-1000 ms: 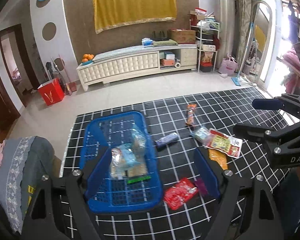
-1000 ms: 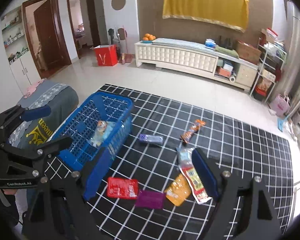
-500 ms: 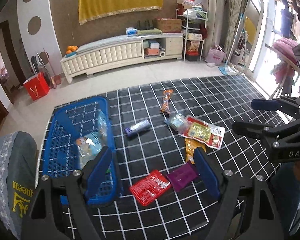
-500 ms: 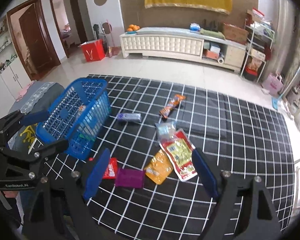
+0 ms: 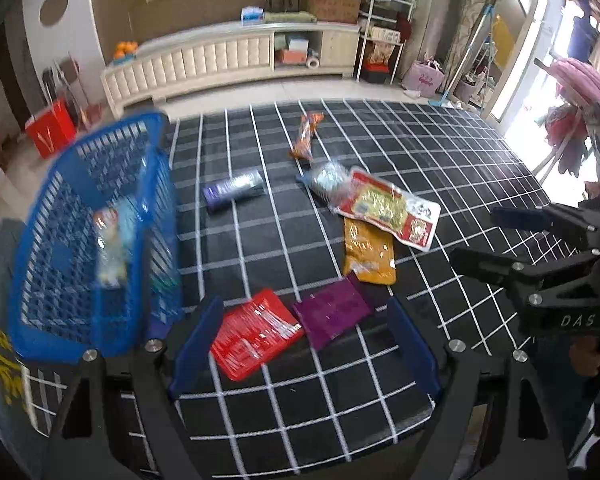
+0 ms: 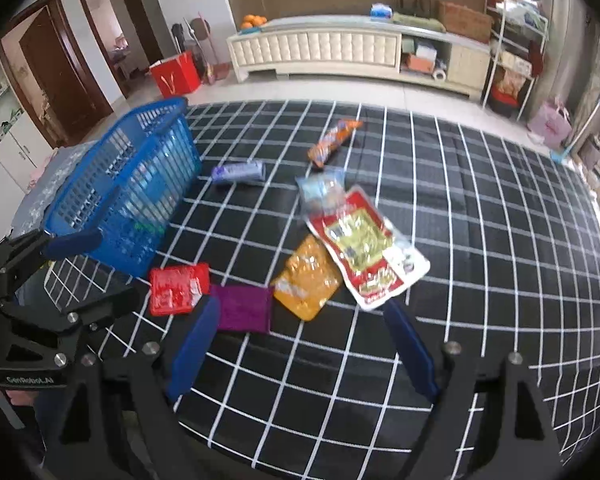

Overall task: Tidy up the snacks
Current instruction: 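Withdraw both tools from the basket back toward the remaining snacks, then reach down and grasp the purple packet with the right gripper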

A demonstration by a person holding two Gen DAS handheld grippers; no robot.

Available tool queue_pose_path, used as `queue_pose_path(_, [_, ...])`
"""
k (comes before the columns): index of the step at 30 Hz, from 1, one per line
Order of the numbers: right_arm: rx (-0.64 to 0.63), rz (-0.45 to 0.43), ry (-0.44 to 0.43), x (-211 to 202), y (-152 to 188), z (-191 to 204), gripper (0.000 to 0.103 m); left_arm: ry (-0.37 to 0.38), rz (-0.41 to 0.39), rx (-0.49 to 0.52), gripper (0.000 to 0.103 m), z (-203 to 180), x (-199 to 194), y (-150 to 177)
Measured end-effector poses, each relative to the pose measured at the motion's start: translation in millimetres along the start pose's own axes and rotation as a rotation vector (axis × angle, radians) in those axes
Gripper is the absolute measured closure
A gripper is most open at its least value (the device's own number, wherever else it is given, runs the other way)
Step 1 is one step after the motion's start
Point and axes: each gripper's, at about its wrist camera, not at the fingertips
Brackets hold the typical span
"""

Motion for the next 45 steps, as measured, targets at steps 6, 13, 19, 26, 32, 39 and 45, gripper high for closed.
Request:
queue_pose_path(6, [0.016,0.036,-0.014,16,16,-8,0.016,-0.002,0.053,-0.042,0.021,0,23,22])
queue_pose_path(13, [0.004,0.104,-0.079,42,29,3,0.016,-0.058,0.069,-0.062,0.021,11,28,46])
queue_pose_path(19, [0.006,0.2,-0.131,80,38,23,0.016,-0.107,0.073,-0.128,0.021,30,19,70])
queue_pose_path(26, [-0.047,0.276,-0.138,112,38,51,0.016,-0.146,0.073,-0.17,0.021,52,15,83])
queue_pose_path(32, [-0.119,0.31,-0.104,127,36,73,0.016,-0.151,0.07,-0.192,0.021,65,18,87])
queue_pose_path(39, [-0.18,0.323,-0.055,137,39,86,0.016,-0.14,0.065,-0.212,0.021,76,13,92])
queue_pose_path(45, [-0.282,0.322,-0.026,139,52,105,0.016,-0.132,0.063,-0.226,0.021,82,9,95])
Point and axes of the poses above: each gripper's, at about its wrist camera, not at the fingertips, and x roughly the way its jaws point, z to its left, y to its underside, and after that the axes turned 12 degrees about -z, right-handed
